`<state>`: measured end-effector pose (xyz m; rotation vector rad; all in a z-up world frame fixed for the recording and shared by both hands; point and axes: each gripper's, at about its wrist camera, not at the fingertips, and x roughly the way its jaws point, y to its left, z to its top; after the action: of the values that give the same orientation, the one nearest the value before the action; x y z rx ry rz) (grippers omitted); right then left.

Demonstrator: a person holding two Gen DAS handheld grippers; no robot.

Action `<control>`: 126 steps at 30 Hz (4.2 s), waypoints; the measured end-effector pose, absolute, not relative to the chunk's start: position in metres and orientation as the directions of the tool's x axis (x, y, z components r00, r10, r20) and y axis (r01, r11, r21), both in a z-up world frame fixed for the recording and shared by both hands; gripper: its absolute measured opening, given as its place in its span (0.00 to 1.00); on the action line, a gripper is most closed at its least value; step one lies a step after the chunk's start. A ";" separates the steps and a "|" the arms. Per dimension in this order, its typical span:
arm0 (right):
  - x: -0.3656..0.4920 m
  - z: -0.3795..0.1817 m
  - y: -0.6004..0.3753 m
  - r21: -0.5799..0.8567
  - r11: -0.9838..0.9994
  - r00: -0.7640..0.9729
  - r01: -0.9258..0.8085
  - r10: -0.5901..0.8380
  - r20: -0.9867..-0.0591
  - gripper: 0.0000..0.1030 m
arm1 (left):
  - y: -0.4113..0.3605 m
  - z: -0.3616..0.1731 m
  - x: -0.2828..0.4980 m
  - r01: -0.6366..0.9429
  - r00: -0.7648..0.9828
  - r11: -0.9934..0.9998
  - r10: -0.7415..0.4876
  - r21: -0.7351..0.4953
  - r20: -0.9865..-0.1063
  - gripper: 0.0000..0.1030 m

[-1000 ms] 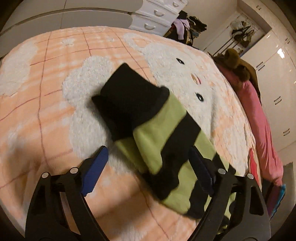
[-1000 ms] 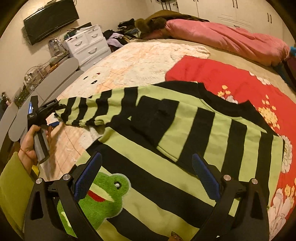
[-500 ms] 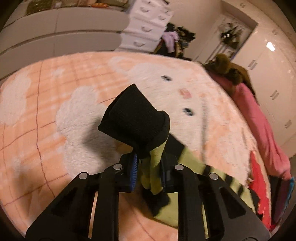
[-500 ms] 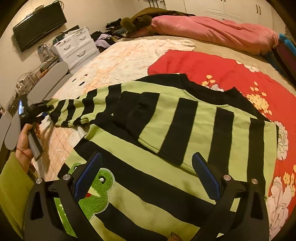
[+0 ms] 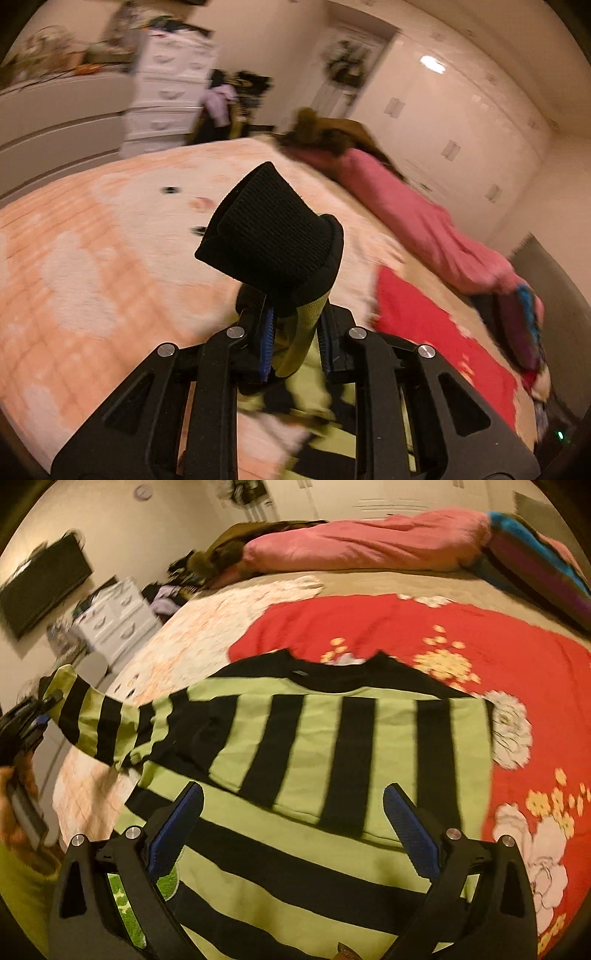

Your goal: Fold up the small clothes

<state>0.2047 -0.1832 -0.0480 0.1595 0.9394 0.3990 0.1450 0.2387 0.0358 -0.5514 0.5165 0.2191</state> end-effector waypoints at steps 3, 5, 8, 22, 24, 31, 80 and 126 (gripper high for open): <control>0.203 -0.047 -0.204 0.312 0.923 0.540 -0.226 0.385 -0.748 0.95 | 0.196 0.045 0.153 -0.247 0.859 0.854 -0.026 -0.457 -0.511 0.12; 0.202 -0.045 -0.221 0.324 0.926 0.553 -0.193 0.375 -0.744 0.95 | 0.164 0.048 0.159 -0.188 0.855 0.870 -0.083 -0.456 -0.511 0.12; 0.200 -0.043 -0.243 0.347 0.926 0.573 -0.149 0.367 -0.733 0.95 | 0.124 0.045 0.168 -0.135 0.838 0.880 -0.145 -0.456 -0.527 0.12; 0.187 -0.034 -0.326 0.389 0.921 0.657 -0.002 0.294 -0.694 0.95 | -0.016 -0.015 0.209 0.005 0.674 0.902 -0.321 -0.431 -0.665 0.12; 0.187 -0.038 -0.332 0.392 0.920 0.655 0.013 0.288 -0.698 0.95 | -0.033 -0.029 0.213 0.022 0.638 0.910 -0.332 -0.414 -0.695 0.13; 0.188 -0.043 -0.328 0.395 0.919 0.641 0.008 0.299 -0.707 0.95 | -0.081 -0.090 0.213 0.141 0.460 0.916 -0.397 -0.376 -0.794 0.51; 0.270 -0.046 -0.287 0.478 0.860 0.538 -0.177 0.492 -0.685 0.15 | 0.053 -0.043 0.167 -0.245 0.783 0.956 0.099 -0.160 -0.614 0.68; 0.221 -0.063 -0.255 0.201 0.947 0.607 -0.252 0.316 -0.729 0.43 | 0.035 -0.079 0.213 -0.119 0.645 0.992 0.042 -0.047 -0.763 0.74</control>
<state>0.2214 -0.2548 -0.0630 0.0808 0.8581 0.3286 0.2129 0.0348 -0.0794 -0.0955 0.8652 0.0915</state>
